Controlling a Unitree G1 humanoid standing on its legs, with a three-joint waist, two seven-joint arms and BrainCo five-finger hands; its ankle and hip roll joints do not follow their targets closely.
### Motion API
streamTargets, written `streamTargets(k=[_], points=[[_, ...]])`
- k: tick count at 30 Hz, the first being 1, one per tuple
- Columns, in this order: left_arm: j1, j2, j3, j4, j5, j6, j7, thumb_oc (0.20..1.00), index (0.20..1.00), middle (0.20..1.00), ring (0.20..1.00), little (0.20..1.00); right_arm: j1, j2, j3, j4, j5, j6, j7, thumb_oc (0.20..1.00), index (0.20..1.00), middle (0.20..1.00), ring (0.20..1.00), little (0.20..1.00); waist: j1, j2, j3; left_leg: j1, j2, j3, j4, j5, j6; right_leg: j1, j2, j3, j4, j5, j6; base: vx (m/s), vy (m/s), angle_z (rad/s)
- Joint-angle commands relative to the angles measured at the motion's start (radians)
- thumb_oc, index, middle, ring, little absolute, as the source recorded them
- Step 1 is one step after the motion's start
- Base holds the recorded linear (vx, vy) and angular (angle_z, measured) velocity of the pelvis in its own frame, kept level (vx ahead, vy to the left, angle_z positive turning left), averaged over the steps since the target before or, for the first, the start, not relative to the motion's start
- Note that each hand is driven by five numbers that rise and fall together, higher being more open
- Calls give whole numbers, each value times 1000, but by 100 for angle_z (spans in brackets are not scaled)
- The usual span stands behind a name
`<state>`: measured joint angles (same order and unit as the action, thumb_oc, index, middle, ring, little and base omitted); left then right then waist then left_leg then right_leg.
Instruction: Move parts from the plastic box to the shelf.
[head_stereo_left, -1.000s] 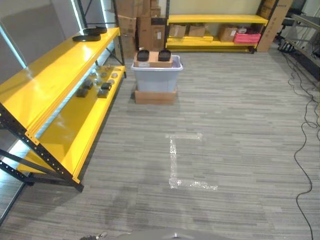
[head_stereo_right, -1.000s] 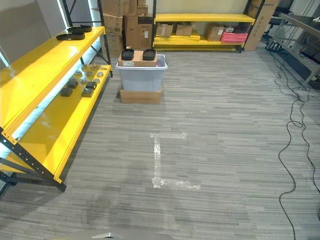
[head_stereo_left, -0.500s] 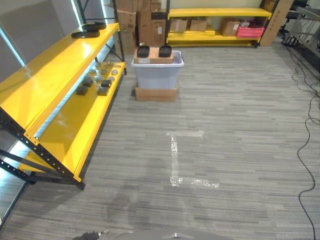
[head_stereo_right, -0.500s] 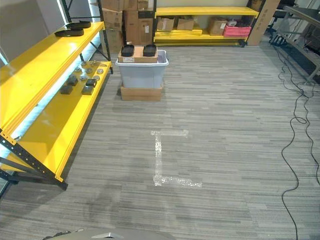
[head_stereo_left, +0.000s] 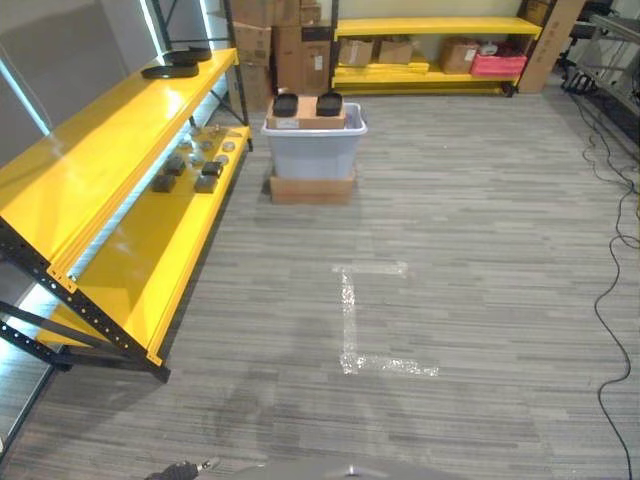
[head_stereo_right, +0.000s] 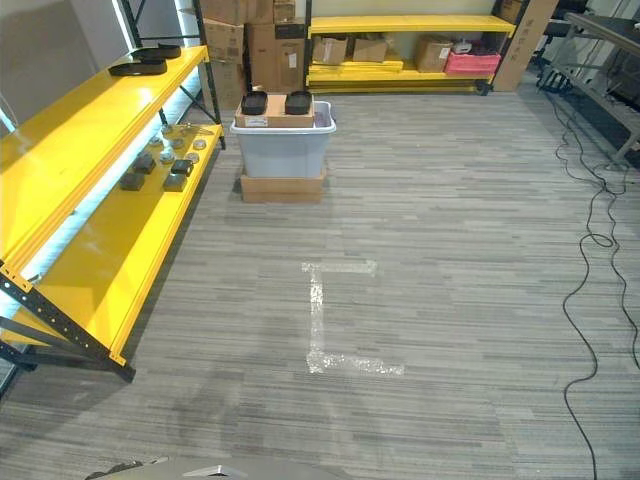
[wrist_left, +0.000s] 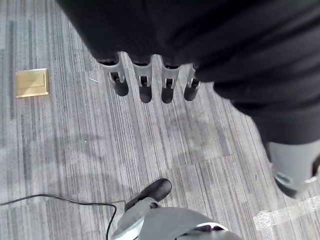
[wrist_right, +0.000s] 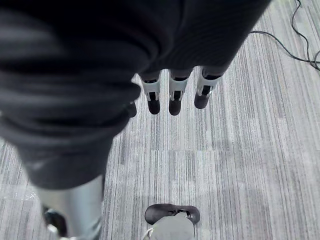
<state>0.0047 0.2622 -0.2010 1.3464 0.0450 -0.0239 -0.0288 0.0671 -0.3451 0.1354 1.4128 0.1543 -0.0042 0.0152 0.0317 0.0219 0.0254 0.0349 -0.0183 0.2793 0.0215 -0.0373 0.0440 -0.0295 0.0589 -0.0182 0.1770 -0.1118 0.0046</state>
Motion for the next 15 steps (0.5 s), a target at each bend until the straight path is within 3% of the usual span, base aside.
streamTargets(k=[1, 6, 9, 10, 14, 15], points=[[-49, -21, -24, 19, 20, -22, -6, 1000, 1000, 1000, 1000, 1000, -16, 0, -16, 71, 36, -7, 14, 1000, 1000, 1000, 1000, 1000, 10, 13, -34, 77, 82, 0, 38, -112, -102, 0, -57, 85, 0, -84, 189, 0, 0, 0], [-41, -31, -9, 21, -13, -21, -8, 1000, 1000, 1000, 1000, 1000, -10, 6, -30, 70, 58, -9, 7, 1000, 1000, 1000, 1000, 1000, 8, 13, -37, 80, 81, 1, 36, -114, -101, 1, -57, 86, 0, -85, 190, 0, 0, 0], [-73, -27, 16, -216, -199, -103, 58, 1000, 1000, 1000, 1000, 1000, -16, 0, -94, -183, 213, -110, -59, 1000, 1000, 1000, 1000, 1000, -4, 15, -29, 79, 80, 3, 39, -116, -103, -6, -59, 90, 7, -82, 197, -10, 1, 0], [-72, -27, 16, -218, -199, -102, 58, 1000, 1000, 1000, 1000, 1000, -14, 0, -94, -185, 212, -110, -60, 1000, 1000, 1000, 1000, 1000, -4, 15, -29, 79, 80, 3, 40, -116, -103, -5, -59, 90, 7, -82, 197, -36, 5, -1], [-114, 26, -6, -641, -294, -188, 115, 1000, 1000, 1000, 1000, 1000, -28, -67, -65, -596, 113, -186, -138, 1000, 1000, 1000, 1000, 1000, -2, 17, -17, 76, 80, 0, 46, -115, -101, -12, -60, 97, 17, -80, 204, -17, 2, -2], [-113, 26, -6, -642, -294, -187, 115, 1000, 1000, 1000, 1000, 1000, -27, -67, -65, -597, 112, -185, -138, 1000, 1000, 1000, 1000, 1000, -2, 17, -17, 76, 80, 1, 47, -116, -101, -13, -60, 98, 17, -80, 204, 0, 0, 0]])
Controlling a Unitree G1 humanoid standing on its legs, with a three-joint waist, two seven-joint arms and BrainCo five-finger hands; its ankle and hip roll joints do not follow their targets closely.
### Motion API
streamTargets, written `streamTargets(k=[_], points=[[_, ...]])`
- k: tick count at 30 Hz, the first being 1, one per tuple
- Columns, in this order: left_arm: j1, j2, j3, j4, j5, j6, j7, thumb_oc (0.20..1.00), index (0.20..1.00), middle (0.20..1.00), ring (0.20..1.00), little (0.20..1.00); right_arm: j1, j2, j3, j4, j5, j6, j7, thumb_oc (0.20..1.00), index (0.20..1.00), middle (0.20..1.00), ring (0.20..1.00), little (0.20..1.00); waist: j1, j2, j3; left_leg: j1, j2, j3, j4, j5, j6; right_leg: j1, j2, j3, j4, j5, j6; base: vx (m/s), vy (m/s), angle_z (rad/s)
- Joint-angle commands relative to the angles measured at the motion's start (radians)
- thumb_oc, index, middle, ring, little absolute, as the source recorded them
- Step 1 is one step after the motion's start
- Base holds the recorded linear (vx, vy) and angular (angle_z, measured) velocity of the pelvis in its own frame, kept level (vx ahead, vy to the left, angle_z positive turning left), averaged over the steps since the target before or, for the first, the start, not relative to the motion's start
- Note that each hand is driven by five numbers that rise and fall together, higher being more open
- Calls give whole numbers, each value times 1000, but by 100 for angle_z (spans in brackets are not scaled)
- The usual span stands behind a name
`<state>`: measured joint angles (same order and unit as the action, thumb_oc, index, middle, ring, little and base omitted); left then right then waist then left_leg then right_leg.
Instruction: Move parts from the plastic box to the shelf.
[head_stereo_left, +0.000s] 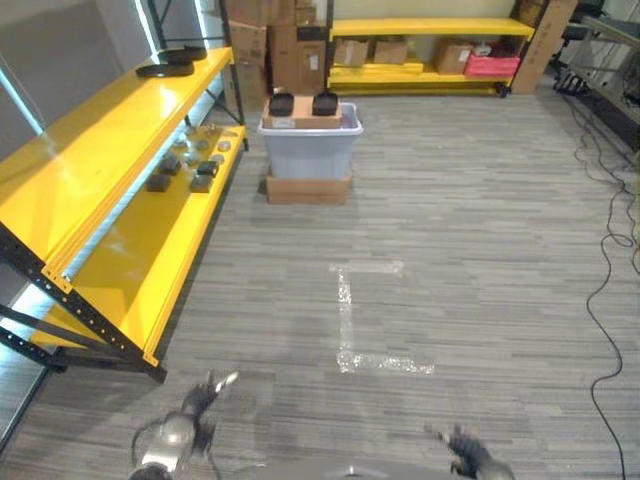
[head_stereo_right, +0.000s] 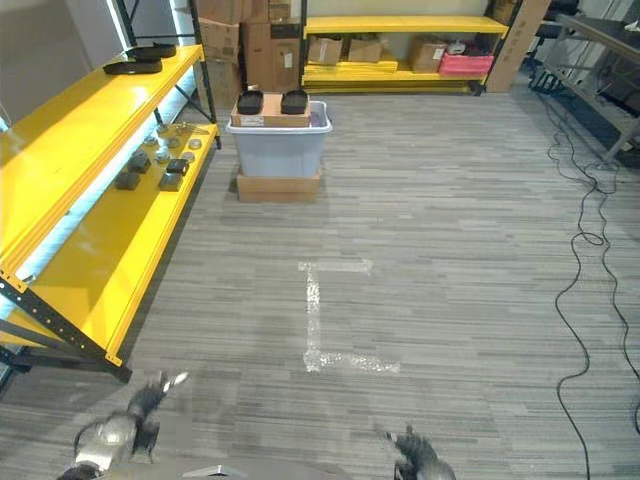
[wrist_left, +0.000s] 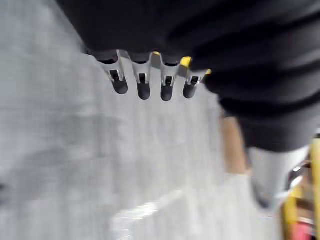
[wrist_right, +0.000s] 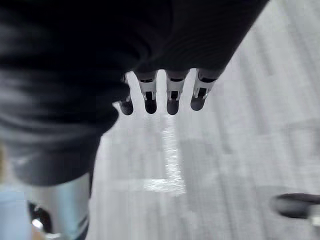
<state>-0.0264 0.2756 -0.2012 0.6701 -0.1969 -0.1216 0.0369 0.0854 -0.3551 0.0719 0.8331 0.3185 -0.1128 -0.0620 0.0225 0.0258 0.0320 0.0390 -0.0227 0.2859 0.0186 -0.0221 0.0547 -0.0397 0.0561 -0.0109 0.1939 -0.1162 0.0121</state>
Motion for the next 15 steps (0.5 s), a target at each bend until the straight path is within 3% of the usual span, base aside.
streamTargets(k=[1, 4, 6, 8, 15], points=[[-98, 29, -7, -48, -80, -106, 61, 1000, 1000, 1000, 1000, 1000, -51, -76, -9, -134, -81, -86, -76, 1000, 1000, 1000, 1000, 1000, 8, 13, -19, 72, 83, -8, 53, -131, -110, -3, -58, 91, 4, -76, 198, -11, 1, -7], [-106, 37, 1, -104, -93, -114, 68, 1000, 1000, 1000, 1000, 1000, -56, -85, -15, -200, -92, -96, -84, 1000, 1000, 1000, 1000, 1000, 8, 12, -17, 71, 83, -9, 55, -132, -109, -5, -58, 94, 7, -75, 198, -5, 2, -6], [-120, 75, 35, -336, -143, -152, 84, 1000, 1000, 1000, 1000, 1000, -67, -96, -86, -486, -115, -144, -117, 1000, 1000, 1000, 1000, 1000, 13, 12, -2, 68, 82, -5, 70, -140, -100, -9, -62, 97, 17, -74, 202, -4, 41, -6], [-100, 92, 79, -485, -142, -180, 101, 1000, 1000, 1000, 1000, 1000, -74, -100, -138, -629, -187, -167, -155, 1000, 1000, 1000, 1000, 1000, 20, 8, 12, 62, 80, -5, 88, -151, -90, -15, -67, 96, 32, -77, 205, 5, 52, -6], [-85, 137, 111, -631, -80, -196, 117, 1000, 1000, 1000, 1000, 1000, -74, -88, -181, -809, -260, -188, -173, 1000, 1000, 1000, 1000, 1000, 26, -1, 53, 20, 62, -7, 140, -189, -57, -75, -96, 107, 99, -81, 215, -17, 61, -3]])
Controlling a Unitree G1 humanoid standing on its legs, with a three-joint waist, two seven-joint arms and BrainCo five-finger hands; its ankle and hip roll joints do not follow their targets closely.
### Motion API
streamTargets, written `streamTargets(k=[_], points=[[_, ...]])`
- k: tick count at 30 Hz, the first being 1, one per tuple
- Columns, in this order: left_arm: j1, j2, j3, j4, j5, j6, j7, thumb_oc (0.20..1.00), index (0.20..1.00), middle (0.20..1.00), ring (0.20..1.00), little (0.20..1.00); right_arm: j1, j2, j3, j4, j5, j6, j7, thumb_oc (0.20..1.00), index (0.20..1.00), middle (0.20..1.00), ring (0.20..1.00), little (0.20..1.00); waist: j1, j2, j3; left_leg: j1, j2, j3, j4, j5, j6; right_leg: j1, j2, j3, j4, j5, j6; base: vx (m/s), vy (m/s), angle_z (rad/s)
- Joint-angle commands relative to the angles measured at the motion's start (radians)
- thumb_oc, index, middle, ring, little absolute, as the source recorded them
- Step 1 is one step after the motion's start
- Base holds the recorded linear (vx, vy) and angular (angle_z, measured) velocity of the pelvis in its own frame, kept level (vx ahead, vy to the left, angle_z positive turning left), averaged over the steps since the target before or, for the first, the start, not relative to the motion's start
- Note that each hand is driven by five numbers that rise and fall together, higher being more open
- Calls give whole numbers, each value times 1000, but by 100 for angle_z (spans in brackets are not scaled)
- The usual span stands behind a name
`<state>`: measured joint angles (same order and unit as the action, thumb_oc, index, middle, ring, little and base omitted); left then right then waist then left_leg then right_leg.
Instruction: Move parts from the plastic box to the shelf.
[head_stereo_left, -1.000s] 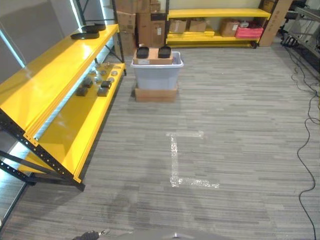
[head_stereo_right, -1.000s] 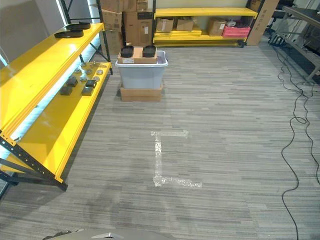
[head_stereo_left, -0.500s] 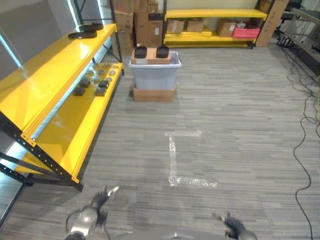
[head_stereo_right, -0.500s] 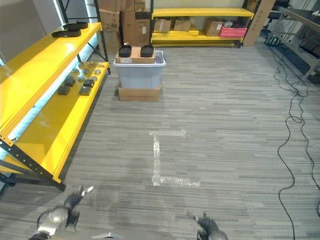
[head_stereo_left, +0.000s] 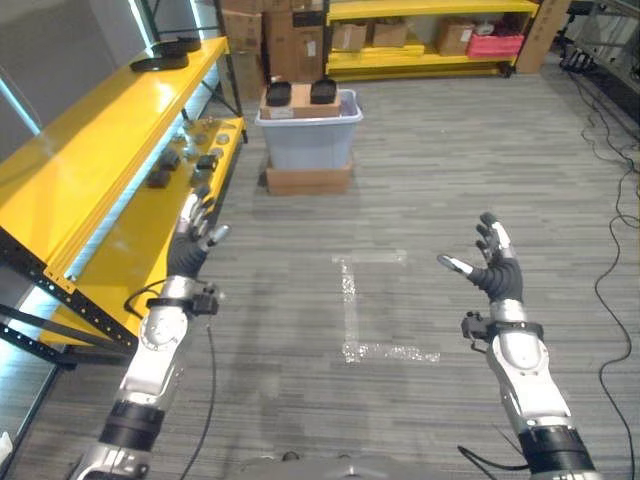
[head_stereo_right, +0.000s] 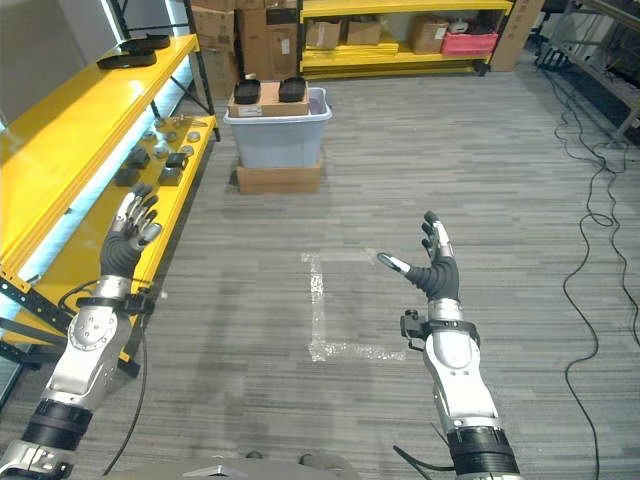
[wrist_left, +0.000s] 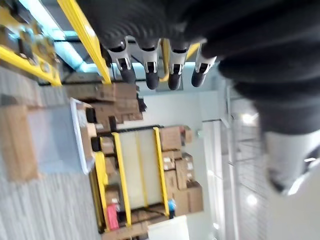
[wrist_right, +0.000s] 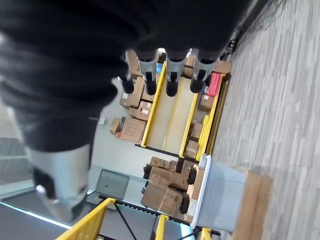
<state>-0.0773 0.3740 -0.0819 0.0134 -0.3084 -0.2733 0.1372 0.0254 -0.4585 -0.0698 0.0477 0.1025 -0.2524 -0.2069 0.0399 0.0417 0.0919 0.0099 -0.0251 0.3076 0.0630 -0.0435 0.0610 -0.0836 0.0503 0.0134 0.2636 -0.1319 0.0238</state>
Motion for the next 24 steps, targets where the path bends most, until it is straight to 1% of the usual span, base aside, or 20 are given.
streamTargets(k=[1, 2, 3, 4, 6, 7, 8, 9, 10, 12, 14, 16, 17, 18, 19, 20, 21, 22, 23, 24], points=[[-43, 42, -12, 19, 35, -46, 20, 1000, 1000, 1000, 1000, 1000, -22, 17, -35, -36, -40, -49, -23, 1000, 1000, 1000, 1000, 1000, 7, -17, 3, 41, 58, -32, 105, -175, -56, -52, -96, 90, 59, -56, 205, -10, 27, 3], [-43, 42, -12, 19, 35, -46, 20, 1000, 1000, 1000, 1000, 1000, -22, 17, -35, -36, -40, -49, -23, 1000, 1000, 1000, 1000, 1000, 7, -17, 3, 41, 58, -32, 105, -175, -56, -52, -96, 90, 59, -56, 205, -51, 92, 8], [-58, 55, -18, 5, 44, -45, 22, 1000, 1000, 1000, 1000, 1000, -38, 17, -17, -61, -17, -54, -1, 1000, 1000, 1000, 1000, 1000, -9, -21, 42, 34, 42, -30, 119, -185, -34, -125, -110, 115, 163, 14, 219, -66, 99, 7], [-56, 63, -13, -2, 48, -46, 24, 1000, 1000, 1000, 1000, 1000, -43, 19, -7, -74, -4, -57, 8, 1000, 1000, 1000, 1000, 1000, -20, -17, 64, 35, 42, -29, 117, -186, -26, -165, -104, 124, 218, 40, 208, -65, 128, 10], [-53, 69, -8, 7, 60, -41, 27, 1000, 1000, 1000, 1000, 1000, -56, 27, 24, -77, 17, -58, 33, 1000, 1000, 1000, 1000, 1000, -33, -15, 85, 39, 43, -8, 105, -184, -30, -226, -94, 108, 275, 43, 195, 67, 73, 5], [-54, 63, -12, 22, 64, -37, 25, 1000, 1000, 1000, 1000, 1000, -52, 30, 36, -72, 27, -59, 41, 1000, 1000, 1000, 1000, 1000, -38, -16, 83, 45, 37, 0, 97, -185, -36, -231, -79, 97, 255, 12, 191, 204, 48, -6], [-52, 57, -15, 26, 63, -37, 18, 1000, 1000, 1000, 1000, 1000, -41, 32, 37, -72, 36, -59, 49, 1000, 1000, 1000, 1000, 1000, -44, -16, 77, 52, 28, 2, 88, -191, -40, -229, -60, 93, 216, -4, 194, 283, 42, -26], [-46, 53, -16, 20, 61, -37, 10, 1000, 1000, 1000, 1000, 1000, -32, 26, 37, -70, 46, -62, 62, 1000, 1000, 1000, 1000, 1000, -50, -14, 73, 64, 21, 6, 78, -209, -42, -234, -27, 85, 167, -10, 202, 263, 23, -36], [-45, 51, -19, 12, 60, -34, 2, 1000, 1000, 1000, 1000, 1000, -21, 22, 34, -71, 49, -61, 68, 1000, 1000, 1000, 1000, 1000, -56, -17, 71, 68, 13, 9, 73, -216, -44, -239, -8, 81, 126, -7, 206, 297, 9, -31], [-59, 41, -37, 20, 64, -38, -1, 1000, 1000, 1000, 1000, 1000, -8, 11, 35, -58, 42, -61, 70, 1000, 1000, 1000, 1000, 1000, -80, -11, 63, 108, -4, 0, 47, -260, -52, -272, 59, 89, 36, 28, 224, 360, -33, -12], [-72, 25, -54, 23, 62, -42, -6, 1000, 1000, 1000, 1000, 1000, 1, 3, 41, -63, 40, -58, 80, 1000, 1000, 1000, 1000, 1000, -95, -1, 53, 136, -10, -10, 46, -286, -65, -287, 79, 90, 11, 43, 234, 436, -97, -1], [-68, 17, -67, 9, 51, -47, -31, 1000, 1000, 1000, 1000, 1000, 20, -13, 30, -79, 42, -60, 89, 1000, 1000, 1000, 1000, 1000, -96, 6, 31, 151, -6, -24, 78, -309, -74, -249, 66, 99, -11, 37, 205, 456, -147, 37], [-63, 9, -68, 12, 45, -47, -36, 1000, 1000, 1000, 1000, 1000, 23, -26, 29, -78, 36, -61, 90, 1000, 1000, 1000, 1000, 1000, -102, 18, 18, 159, 4, -26, 105, -310, -84, -239, 68, 105, -3, 34, 193, 306, -99, 37], [-62, 7, -68, 12, 45, -48, -36, 1000, 1000, 1000, 1000, 1000, 24, -28, 30, -78, 36, -61, 90, 1000, 1000, 1000, 1000, 1000, -102, 22, 16, 156, 7, -26, 110, -314, -85, -240, 70, 103, -3, 33, 192, 464, -208, 24], [-55, -6, -69, 22, 27, -48, -47, 1000, 1000, 1000, 1000, 1000, 20, -53, 30, -73, 21, -52, 96, 1000, 1000, 1000, 1000, 1000, -109, 35, 9, 137, 36, -24, 238, -257, -120, -221, 74, 101, 16, 11, 172, 446, -244, 12], [-49, -10, -68, 18, 14, -41, -60, 1000, 1000, 1000, 1000, 1000, 22, -75, 28, -74, 15, -46, 109, 1000, 1000, 1000, 1000, 1000, -111, 39, 13, 101, 56, -30, 366, -207, -143, -193, 74, 103, 18, -7, 156, 610, -346, 15], [-40, -7, -66, 13, 4, -38, -71, 1000, 1000, 1000, 1000, 1000, 21, -100, 28, -82, 6, -40, 118, 1000, 1000, 1000, 1000, 1000, -110, 36, 20, 63, 59, -48, 483, -139, -171, -170, 74, 106, 22, -22, 139, 407, -255, 28], [-36, -4, -62, 9, -2, -33, -81, 1000, 1000, 1000, 1000, 1000, 23, -108, 22, -87, 7, -32, 125, 1000, 1000, 1000, 1000, 1000, -106, 25, 23, 30, 58, -63, 558, -93, -175, -150, 62, 118, 16, -28, 121, 394, -231, 21], [-34, -1, -59, 3, -6, -32, -88, 1000, 1000, 1000, 1000, 1000, 25, -123, 20, -88, 14, -31, 137, 1000, 1000, 1000, 1000, 1000, -105, 20, 35, -8, 59, -89, 669, -74, -184, -121, 56, 134, 16, -45, 106, 474, -252, 4], [-39, -1, -62, 7, -8, -33, -89, 1000, 1000, 1000, 1000, 1000, 6, -136, 29, -66, 15, -22, 130, 1000, 1000, 1000, 1000, 1000, -89, -11, 48, -66, 44, -96, 788, -48, -189, -75, 27, 165, -10, -46, 90, 368, -187, -16]])
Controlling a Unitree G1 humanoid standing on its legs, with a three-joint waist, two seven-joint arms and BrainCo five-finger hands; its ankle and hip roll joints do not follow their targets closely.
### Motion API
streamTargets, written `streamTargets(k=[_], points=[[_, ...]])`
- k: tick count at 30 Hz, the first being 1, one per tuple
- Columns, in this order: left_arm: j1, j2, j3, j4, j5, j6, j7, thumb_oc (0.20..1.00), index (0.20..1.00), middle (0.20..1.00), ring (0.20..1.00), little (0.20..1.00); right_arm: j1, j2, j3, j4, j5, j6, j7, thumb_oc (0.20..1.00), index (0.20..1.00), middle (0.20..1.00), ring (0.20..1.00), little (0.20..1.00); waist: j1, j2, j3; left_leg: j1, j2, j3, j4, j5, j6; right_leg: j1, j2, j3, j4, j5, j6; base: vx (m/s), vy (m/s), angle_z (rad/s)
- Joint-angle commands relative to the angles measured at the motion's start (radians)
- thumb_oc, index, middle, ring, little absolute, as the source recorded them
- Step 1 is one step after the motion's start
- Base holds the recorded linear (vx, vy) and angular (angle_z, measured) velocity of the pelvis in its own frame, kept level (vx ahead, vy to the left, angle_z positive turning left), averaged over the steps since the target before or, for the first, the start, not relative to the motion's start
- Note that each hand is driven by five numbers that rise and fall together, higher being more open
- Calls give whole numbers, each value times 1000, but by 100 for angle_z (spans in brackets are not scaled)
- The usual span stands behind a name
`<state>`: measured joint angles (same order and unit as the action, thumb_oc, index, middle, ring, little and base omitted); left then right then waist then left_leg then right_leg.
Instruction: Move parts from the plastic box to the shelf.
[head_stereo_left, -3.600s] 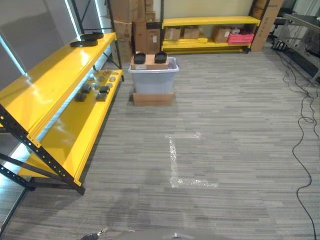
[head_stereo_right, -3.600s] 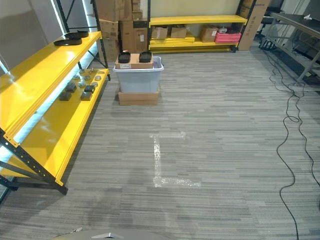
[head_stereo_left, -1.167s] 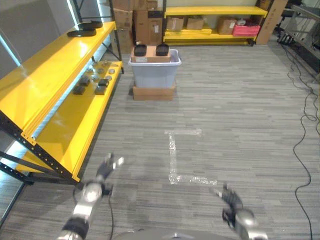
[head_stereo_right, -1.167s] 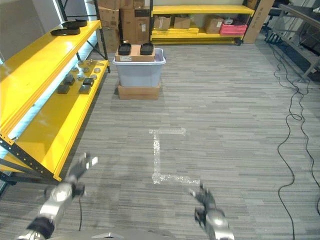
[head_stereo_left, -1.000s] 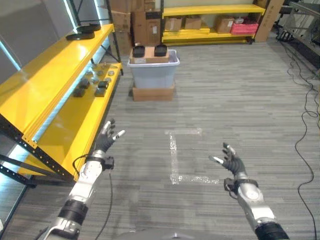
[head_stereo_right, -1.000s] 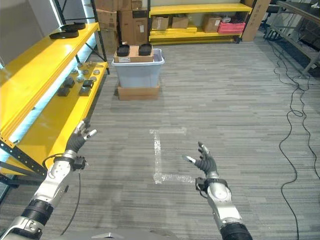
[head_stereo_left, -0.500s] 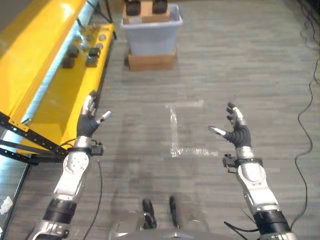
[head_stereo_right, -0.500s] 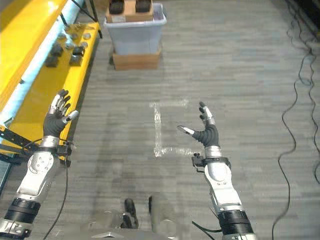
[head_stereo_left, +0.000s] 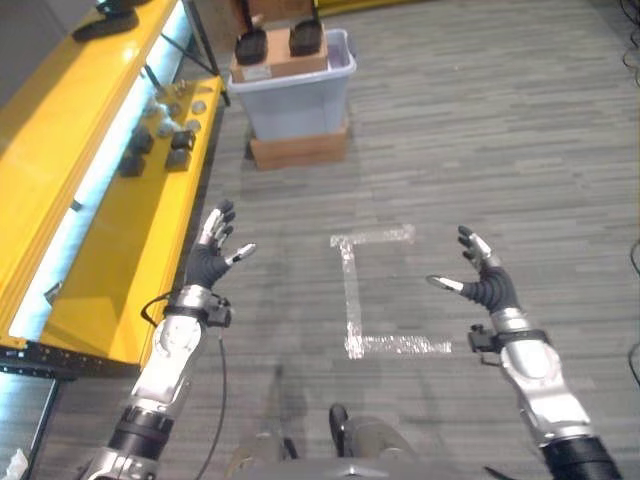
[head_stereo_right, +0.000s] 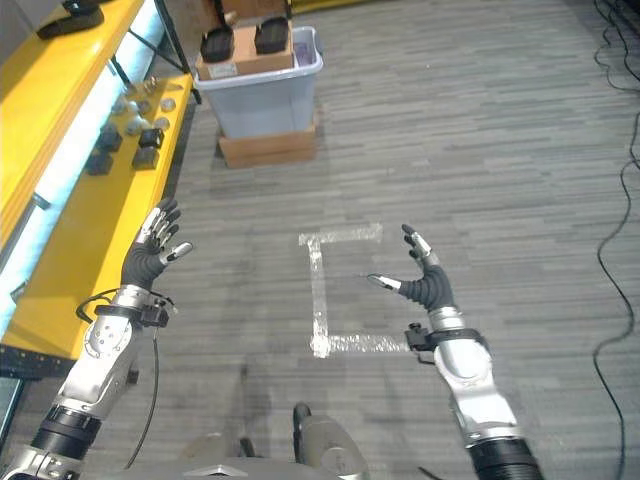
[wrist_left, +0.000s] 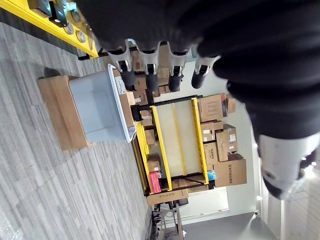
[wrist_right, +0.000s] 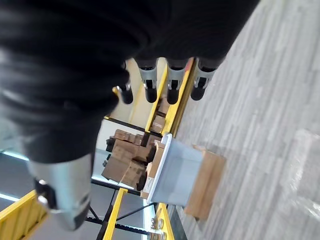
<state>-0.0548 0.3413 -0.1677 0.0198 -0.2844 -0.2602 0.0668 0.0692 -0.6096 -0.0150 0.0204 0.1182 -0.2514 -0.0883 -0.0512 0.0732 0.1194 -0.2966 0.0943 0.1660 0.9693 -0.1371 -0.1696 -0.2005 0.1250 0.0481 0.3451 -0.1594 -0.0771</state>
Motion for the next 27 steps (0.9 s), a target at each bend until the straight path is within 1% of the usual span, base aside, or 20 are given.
streamTargets(k=[1, 3, 5, 7, 8, 9, 10, 13, 14, 16, 17, 18, 19, 21, 22, 23, 24, 25, 26, 27], points=[[-62, 33, 24, 1, -32, -46, -18, 1000, 1000, 1000, 1000, 1000, -40, 15, -26, -36, -1, -23, 10, 1000, 1000, 1000, 1000, 1000, 2, -42, 23, 238, -73, 45, -112, 44, 42, 42, -46, 129, -92, -18, 191, 365, -183, -20], [-48, 29, 28, -10, -34, -35, -19, 1000, 1000, 1000, 1000, 1000, -50, 8, -17, -38, -16, -10, 8, 1000, 1000, 1000, 1000, 1000, 43, -62, 41, 152, -84, 48, -99, -5, 73, 94, -58, 158, -107, -28, 191, 348, -116, -27], [-18, 22, 40, -24, -41, -28, -30, 1000, 1000, 1000, 1000, 1000, -52, 11, -12, -49, -14, -9, 19, 1000, 1000, 1000, 1000, 1000, 75, -67, 47, 92, -89, 42, -192, -32, 90, 142, -66, 178, -132, -41, 200, 419, -57, -27], [14, 18, 57, -34, -45, -26, -28, 1000, 1000, 1000, 1000, 1000, -65, 13, 5, -45, -20, -8, 23, 1000, 1000, 1000, 1000, 1000, 102, -66, 41, 77, -89, 25, -429, -42, 105, 171, -71, 187, -151, -56, 217, 482, 49, -32], [17, 19, 55, -29, -37, -21, -18, 1000, 1000, 1000, 1000, 1000, -92, 20, 30, -39, -41, -5, 12, 1000, 1000, 1000, 1000, 1000, 132, -60, 30, 57, -62, -11, -731, 48, 104, 215, -73, 187, -179, -84, 228, 435, 64, -39], [16, 19, 55, -28, -37, -21, -17, 1000, 1000, 1000, 1000, 1000, -93, 20, 30, -38, -41, -6, 12, 1000, 1000, 1000, 1000, 1000, 133, -62, 29, 64, -64, -10, -753, 64, 103, 214, -74, 189, -183, -77, 227, 555, 20, -40], [10, 16, 56, -19, -21, -20, -6, 1000, 1000, 1000, 1000, 1000, -105, 31, 42, -26, -59, 1, 5, 1000, 1000, 1000, 1000, 1000, 150, -65, 25, 35, -42, -19, -847, 113, 86, 244, -64, 181, -189, -105, 235, 269, -25, -43], [0, 12, 55, -14, -15, -20, -2, 1000, 1000, 1000, 1000, 1000, -109, 50, 54, -28, -69, 7, 6, 1000, 1000, 1000, 1000, 1000, 164, -77, 16, 23, -41, 26, -855, 128, 97, 297, -69, 179, -191, -152, 240, 489, 27, -12], [-4, 8, 46, -10, -14, -17, -4, 1000, 1000, 1000, 1000, 1000, -95, 72, 55, -36, -61, 7, 13, 1000, 1000, 1000, 1000, 1000, 178, -82, -4, 34, -59, 67, -845, 117, 122, 343, -88, 179, -162, -194, 248, 744, 104, -35], [-9, 9, 41, 3, -11, -16, -2, 1000, 1000, 1000, 1000, 1000, -91, 82, 54, -38, -60, 6, 14, 1000, 1000, 1000, 1000, 1000, 181, -85, -11, 38, -66, 84, -832, 107, 135, 342, -98, 183, -118, -181, 262, 416, 51, -34], [-18, 10, 39, 11, -17, -13, 0, 1000, 1000, 1000, 1000, 1000, -87, 86, 53, -40, -67, 10, 13, 1000, 1000, 1000, 1000, 1000, 172, -88, -9, 50, -76, 95, -823, 90, 139, 321, -110, 169, -45, -157, 285, 339, 31, -11], [-36, 15, 34, 6, -43, -15, 0, 1000, 1000, 1000, 1000, 1000, -90, 87, 63, -49, -61, 14, 22, 1000, 1000, 1000, 1000, 1000, 147, -97, 8, 81, -96, 110, -792, 39, 153, 266, -133, 179, 113, -50, 338, 349, 35, -8], [-36, 16, 34, 6, -43, -15, 0, 1000, 1000, 1000, 1000, 1000, -90, 87, 64, -49, -61, 14, 22, 1000, 1000, 1000, 1000, 1000, 147, -98, 8, 80, -96, 112, -790, 37, 153, 264, -133, 180, 117, -52, 338, 356, -6, -3], [-44, 24, 42, 10, -40, -16, 0, 1000, 1000, 1000, 1000, 1000, -102, 90, 75, -44, -72, 19, 27, 1000, 1000, 1000, 1000, 1000, 143, -94, 14, 113, -85, 128, -767, 0, 151, 207, -125, 184, 202, 5, 339, 219, -42, 9], [-45, 24, 42, 11, -40, -16, 0, 1000, 1000, 1000, 1000, 1000, -103, 90, 75, -44, -72, 19, 27, 1000, 1000, 1000, 1000, 1000, 144, -94, 13, 111, -84, 129, -765, -1, 151, 204, -125, 185, 205, 4, 339, 292, 43, -1], [-48, 22, 48, 22, -41, -20, 1, 1000, 1000, 1000, 1000, 1000, -112, 86, 82, -46, -100, 24, 31, 1000, 1000, 1000, 1000, 1000, 141, -81, 11, 163, -86, 149, -768, -27, 149, 136, -130, 195, 156, 11, 339, 299, 81, -6], [-51, 21, 48, 30, -47, -20, -1, 1000, 1000, 1000, 1000, 1000, -110, 85, 81, -49, -97, 24, 35, 1000, 1000, 1000, 1000, 1000, 142, -75, 4, 180, -86, 156, -782, -27, 148, 119, -127, 200, 105, 11, 339, 445, 130, -26], [-52, 21, 47, 39, -54, -18, -3, 1000, 1000, 1000, 1000, 1000, -101, 88, 74, -49, -87, 21, 36, 1000, 1000, 1000, 1000, 1000, 135, -68, -2, 215, -93, 157, -808, -38, 147, 84, -119, 191, 51, -21, 339, 363, 82, -72], [-52, 21, 42, 45, -57, -16, -6, 1000, 1000, 1000, 1000, 1000, -92, 90, 71, -47, -78, 22, 36, 1000, 1000, 1000, 1000, 1000, 130, -66, -11, 225, -99, 159, -822, -38, 146, 66, -110, 181, -20, -25, 339, 526, 66, -65], [-55, 20, 31, 53, -55, -9, -9, 1000, 1000, 1000, 1000, 1000, -64, 94, 64, -42, -66, 24, 36, 1000, 1000, 1000, 1000, 1000, 97, -57, -12, 276, -117, 138, -844, -61, 149, 9, -59, 157, -100, -21, 330, 381, 18, -42]])
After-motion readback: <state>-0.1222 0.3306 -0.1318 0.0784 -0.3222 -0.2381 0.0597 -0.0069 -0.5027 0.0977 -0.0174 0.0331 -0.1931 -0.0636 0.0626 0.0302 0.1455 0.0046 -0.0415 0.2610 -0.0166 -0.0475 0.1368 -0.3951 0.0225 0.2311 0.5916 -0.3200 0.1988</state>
